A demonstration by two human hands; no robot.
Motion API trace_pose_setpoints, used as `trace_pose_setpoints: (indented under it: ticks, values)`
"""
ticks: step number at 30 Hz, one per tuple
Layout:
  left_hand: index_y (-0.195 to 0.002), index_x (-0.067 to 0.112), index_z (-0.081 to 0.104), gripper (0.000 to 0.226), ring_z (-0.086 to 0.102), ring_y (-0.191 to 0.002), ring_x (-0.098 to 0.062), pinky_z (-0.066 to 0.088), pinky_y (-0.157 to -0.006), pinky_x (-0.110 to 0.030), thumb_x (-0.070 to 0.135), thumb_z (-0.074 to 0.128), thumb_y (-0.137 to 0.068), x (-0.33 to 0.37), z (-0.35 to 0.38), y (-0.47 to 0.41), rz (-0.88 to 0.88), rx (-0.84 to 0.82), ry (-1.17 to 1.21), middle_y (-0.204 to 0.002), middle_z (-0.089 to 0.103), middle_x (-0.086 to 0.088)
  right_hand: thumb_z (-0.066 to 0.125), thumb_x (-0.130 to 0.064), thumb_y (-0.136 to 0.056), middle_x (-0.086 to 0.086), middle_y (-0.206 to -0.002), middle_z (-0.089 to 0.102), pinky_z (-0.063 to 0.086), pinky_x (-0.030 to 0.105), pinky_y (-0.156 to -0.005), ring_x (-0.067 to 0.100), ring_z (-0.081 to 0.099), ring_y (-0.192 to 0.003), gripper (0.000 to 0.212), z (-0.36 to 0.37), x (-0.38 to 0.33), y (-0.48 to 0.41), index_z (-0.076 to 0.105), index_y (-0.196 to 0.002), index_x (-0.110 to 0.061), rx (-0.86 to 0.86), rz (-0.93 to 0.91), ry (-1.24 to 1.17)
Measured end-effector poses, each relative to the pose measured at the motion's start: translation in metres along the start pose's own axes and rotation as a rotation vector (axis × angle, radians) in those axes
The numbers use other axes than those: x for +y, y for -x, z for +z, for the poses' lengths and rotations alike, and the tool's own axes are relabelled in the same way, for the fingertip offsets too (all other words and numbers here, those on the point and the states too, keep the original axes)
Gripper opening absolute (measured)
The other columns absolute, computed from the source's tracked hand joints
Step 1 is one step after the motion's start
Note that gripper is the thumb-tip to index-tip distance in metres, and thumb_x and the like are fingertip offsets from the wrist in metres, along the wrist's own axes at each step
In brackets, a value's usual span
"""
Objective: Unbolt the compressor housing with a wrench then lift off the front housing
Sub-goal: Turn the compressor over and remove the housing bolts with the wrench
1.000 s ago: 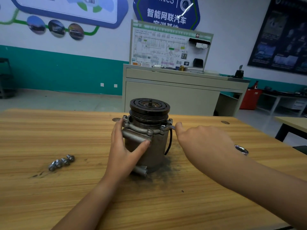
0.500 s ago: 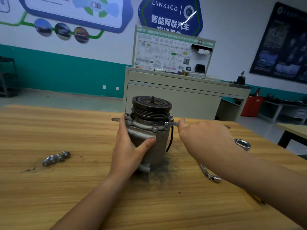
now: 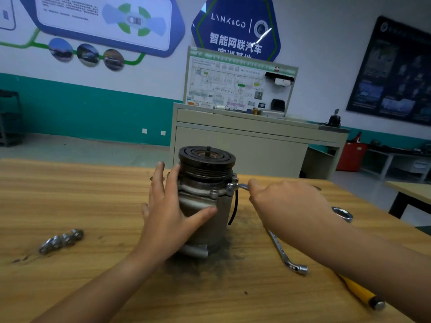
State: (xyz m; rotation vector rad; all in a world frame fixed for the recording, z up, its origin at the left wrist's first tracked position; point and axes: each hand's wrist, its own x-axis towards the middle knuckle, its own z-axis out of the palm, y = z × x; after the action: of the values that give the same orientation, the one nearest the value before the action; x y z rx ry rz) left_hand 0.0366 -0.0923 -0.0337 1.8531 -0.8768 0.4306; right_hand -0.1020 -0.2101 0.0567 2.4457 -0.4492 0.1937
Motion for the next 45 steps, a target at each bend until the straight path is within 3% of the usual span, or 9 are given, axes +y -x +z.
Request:
trace_pose_setpoints:
  ticks: [6,10,14,17,20,25,30,37,45]
  values:
    - [-0.113,0.021,0.048,0.030,0.034,-0.131,-0.022,0.013,-0.097,-0.068,0.042,0.036,-0.095,-0.020,0.012,0.025,0.742,0.102,-0.377,-0.138,0.039,-0.003,0.033,-0.031,-0.100,-0.004,-0.056,0.033,0.028,0.024,-0.039,0.013,0.031,-0.045,0.024,0.018,0.017,-0.011,0.036,-0.120,-0.019,0.142,-0.115,-0.032]
    - [-0.112,0.023,0.049,0.032,0.039,-0.128,-0.016,0.020,-0.097,-0.065,0.037,0.047,-0.084,-0.026,0.010,0.029,0.732,0.042,-0.391,-0.133,0.053,0.000,0.019,-0.042,-0.096,-0.008,-0.066,0.050,0.040,0.022,-0.048,0.010,0.050,-0.056,0.046,0.036,0.034,-0.006,0.019,-0.140,-0.030,0.201,-0.180,-0.126]
    - [-0.120,0.024,0.047,0.040,0.038,-0.129,-0.013,0.020,-0.100,-0.061,0.038,0.048,-0.083,-0.023,0.006,0.027,0.664,-0.013,-0.324,-0.132,0.055,0.002,0.067,-0.016,-0.080,0.003,-0.048,0.052,0.032,0.023,-0.031,0.017,0.045,-0.033,0.041,0.052,0.048,-0.018,0.061,-0.119,-0.007,0.373,-0.271,-0.143]
    - [-0.123,0.025,0.046,0.042,0.037,-0.129,-0.010,0.019,-0.101,-0.058,0.038,0.048,-0.083,-0.024,0.004,0.026,0.656,-0.036,-0.293,-0.133,0.053,0.005,0.080,-0.003,-0.065,0.007,-0.048,0.056,0.038,0.024,-0.031,0.020,0.048,-0.032,0.040,0.064,0.053,-0.037,0.068,-0.102,-0.001,0.502,-0.328,-0.121]
    - [-0.123,0.025,0.046,0.042,0.037,-0.129,-0.010,0.018,-0.101,-0.059,0.038,0.048,-0.083,-0.023,0.003,0.025,0.650,-0.042,-0.281,-0.133,0.053,0.006,0.084,0.004,-0.058,0.013,-0.067,0.069,0.056,0.035,-0.050,0.027,0.065,-0.052,0.040,0.068,0.044,-0.058,0.069,-0.095,0.000,0.563,-0.269,-0.122]
    - [-0.123,0.027,0.045,0.041,0.036,-0.129,-0.009,0.015,-0.100,-0.060,0.038,0.046,-0.083,-0.020,0.000,0.026,0.639,-0.054,-0.276,-0.133,0.053,0.006,0.076,0.005,-0.068,0.019,-0.085,0.070,0.056,0.042,-0.071,0.032,0.069,-0.075,0.032,0.065,0.026,-0.080,0.067,-0.098,0.002,0.504,-0.225,-0.117]
    - [-0.120,0.024,0.053,0.041,0.038,-0.127,-0.010,0.017,-0.098,-0.061,0.038,0.047,-0.082,-0.019,-0.001,0.026,0.645,-0.051,-0.287,-0.130,0.056,0.005,0.058,-0.004,-0.087,0.011,-0.065,0.061,0.043,0.029,-0.036,0.020,0.053,-0.044,0.018,0.067,0.018,-0.040,0.061,-0.101,0.007,0.716,0.008,-0.464]
    - [-0.121,0.021,0.057,0.042,0.043,-0.122,-0.011,0.015,-0.097,-0.065,0.037,0.045,-0.084,-0.021,-0.009,0.021,0.694,-0.046,-0.382,-0.126,0.060,0.002,0.030,-0.025,-0.100,-0.002,-0.102,0.058,0.043,0.025,-0.059,0.017,0.057,-0.072,0.039,0.061,0.003,0.004,0.026,-0.139,-0.023,0.309,0.088,-0.417]
    - [-0.119,0.023,0.050,0.037,0.051,-0.118,-0.012,0.025,-0.097,-0.066,0.035,0.047,-0.084,-0.030,-0.011,0.015,0.768,0.024,-0.375,-0.123,0.063,0.001,0.039,-0.010,-0.094,-0.001,-0.068,0.035,0.026,0.022,-0.042,0.013,0.035,-0.052,0.044,0.025,-0.002,0.007,0.023,-0.136,-0.014,0.059,0.087,-0.129]
